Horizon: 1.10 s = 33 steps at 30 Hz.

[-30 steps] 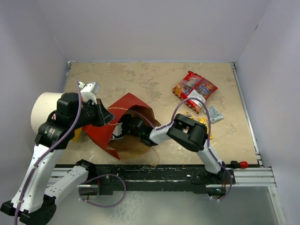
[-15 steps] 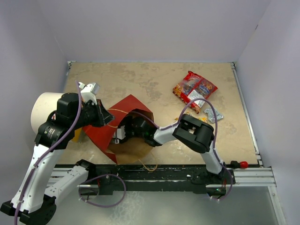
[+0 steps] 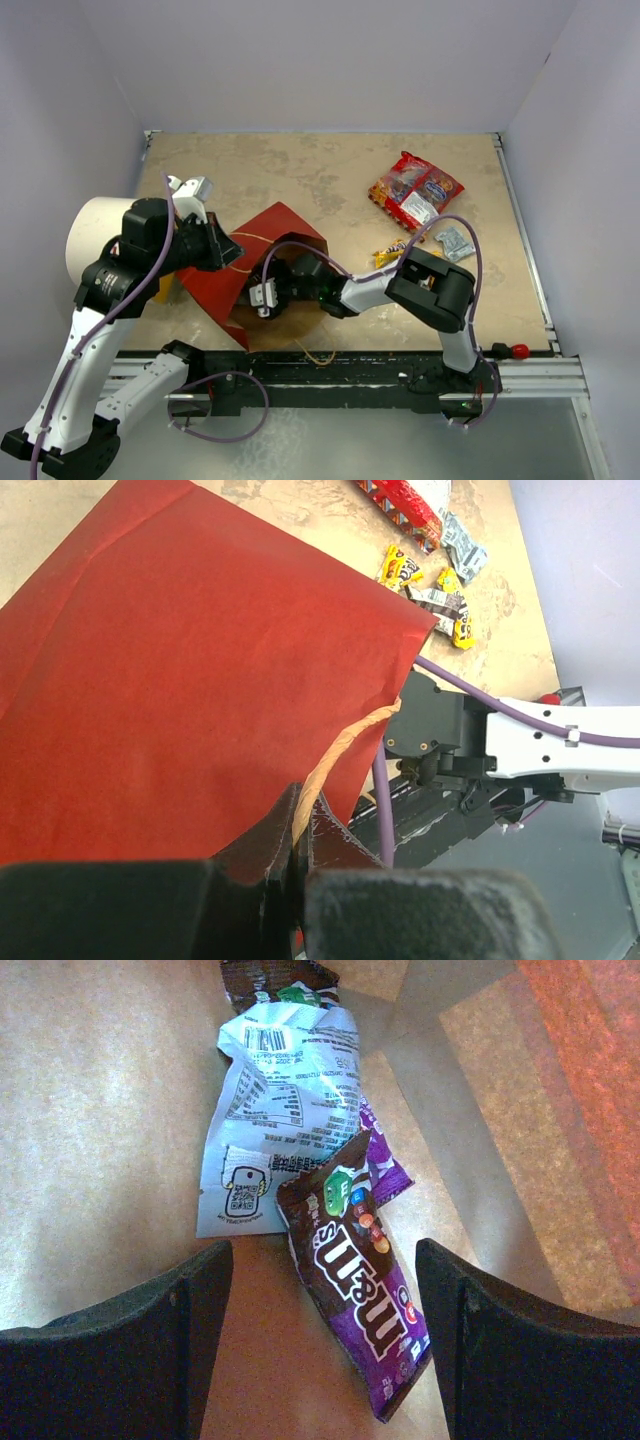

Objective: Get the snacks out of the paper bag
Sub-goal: Take out the snack from the paper bag.

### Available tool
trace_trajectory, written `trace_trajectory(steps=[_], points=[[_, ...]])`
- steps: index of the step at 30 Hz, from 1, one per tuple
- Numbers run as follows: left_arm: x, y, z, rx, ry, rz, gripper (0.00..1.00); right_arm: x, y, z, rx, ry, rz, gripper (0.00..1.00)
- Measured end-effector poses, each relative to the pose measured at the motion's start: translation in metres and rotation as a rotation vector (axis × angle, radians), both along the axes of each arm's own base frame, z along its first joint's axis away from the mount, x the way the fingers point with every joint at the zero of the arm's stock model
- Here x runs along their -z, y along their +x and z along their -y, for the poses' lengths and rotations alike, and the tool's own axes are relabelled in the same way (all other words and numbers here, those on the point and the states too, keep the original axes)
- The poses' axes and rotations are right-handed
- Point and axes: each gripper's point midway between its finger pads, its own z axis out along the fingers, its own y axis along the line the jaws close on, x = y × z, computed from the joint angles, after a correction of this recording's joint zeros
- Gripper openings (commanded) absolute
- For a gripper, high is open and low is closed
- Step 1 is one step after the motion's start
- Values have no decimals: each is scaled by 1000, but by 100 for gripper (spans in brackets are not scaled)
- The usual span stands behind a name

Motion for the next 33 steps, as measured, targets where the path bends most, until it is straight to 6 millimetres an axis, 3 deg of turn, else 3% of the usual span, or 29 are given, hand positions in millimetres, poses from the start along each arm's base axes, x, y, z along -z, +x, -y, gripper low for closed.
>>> trace_trajectory(steps=[6,11,13,17,21,27,33], points=[[-1,-1,0,-7,-11,-4,0,20,11,-12,27,-22,-6,74],[0,-3,0,-8,-10,-11,0,18,23,-28,52,0,12,70],[-1,-4,-1,-8,-9,-13,0,18,29,-31,84,6,9,63],[-5,-4,-1,-9,-12,-5,0,20,45,-35,171,10,-7,35],[-5,-4,-1,-10,-12,-5,0,23,51,-33,223,1,-17,16],[-5,-3,-2,-15,-10,-2,0,26,43,-21,219,-14,-36,1],[-9,1,-3,-28,-4,11,0,10,30,-9,212,10,-81,0]])
